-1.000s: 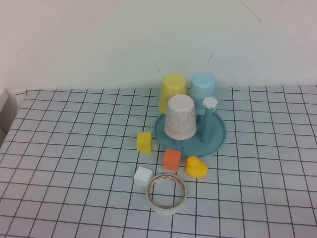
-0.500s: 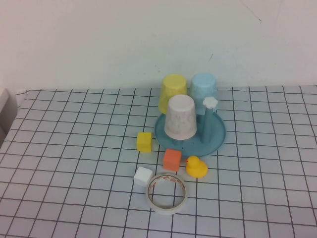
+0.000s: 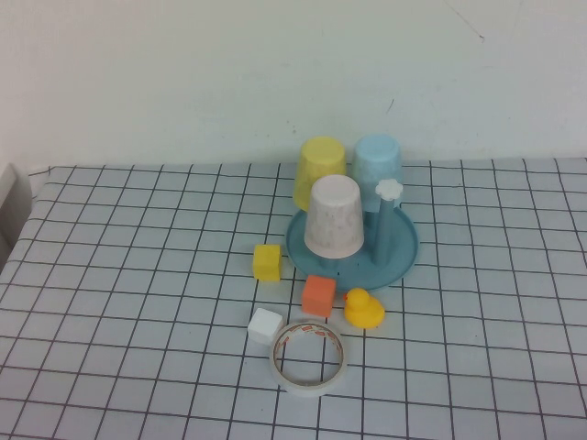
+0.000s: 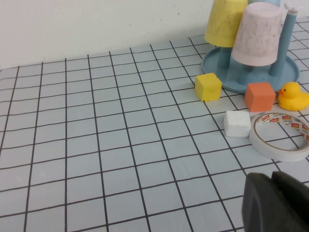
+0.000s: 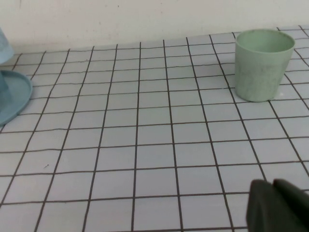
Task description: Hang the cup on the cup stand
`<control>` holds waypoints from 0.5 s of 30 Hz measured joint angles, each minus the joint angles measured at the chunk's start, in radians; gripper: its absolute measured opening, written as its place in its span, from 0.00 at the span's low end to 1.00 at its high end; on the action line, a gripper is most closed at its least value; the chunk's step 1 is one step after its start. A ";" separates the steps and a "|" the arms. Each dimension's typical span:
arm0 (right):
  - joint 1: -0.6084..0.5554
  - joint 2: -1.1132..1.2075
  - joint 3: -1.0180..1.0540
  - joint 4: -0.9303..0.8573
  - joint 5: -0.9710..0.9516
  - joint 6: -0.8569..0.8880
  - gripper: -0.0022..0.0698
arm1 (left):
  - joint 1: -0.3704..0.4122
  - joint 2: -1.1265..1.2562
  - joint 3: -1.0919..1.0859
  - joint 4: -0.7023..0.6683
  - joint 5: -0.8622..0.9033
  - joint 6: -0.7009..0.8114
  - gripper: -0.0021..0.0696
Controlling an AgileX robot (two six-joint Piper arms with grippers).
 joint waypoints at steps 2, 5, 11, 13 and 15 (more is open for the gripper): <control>0.000 0.000 0.000 0.000 0.000 -0.020 0.03 | 0.000 0.000 0.000 0.000 0.000 0.000 0.03; 0.000 0.000 0.000 0.002 0.000 -0.034 0.03 | 0.000 0.000 0.000 0.000 0.000 0.000 0.03; 0.000 0.000 0.000 0.002 0.002 -0.041 0.03 | 0.000 0.000 0.000 0.000 0.000 0.000 0.03; 0.000 0.000 0.000 0.002 0.002 -0.041 0.03 | 0.000 0.000 0.000 0.000 0.000 0.000 0.03; 0.000 0.000 0.000 0.002 0.002 -0.041 0.03 | 0.000 0.000 0.000 0.000 0.000 0.000 0.03</control>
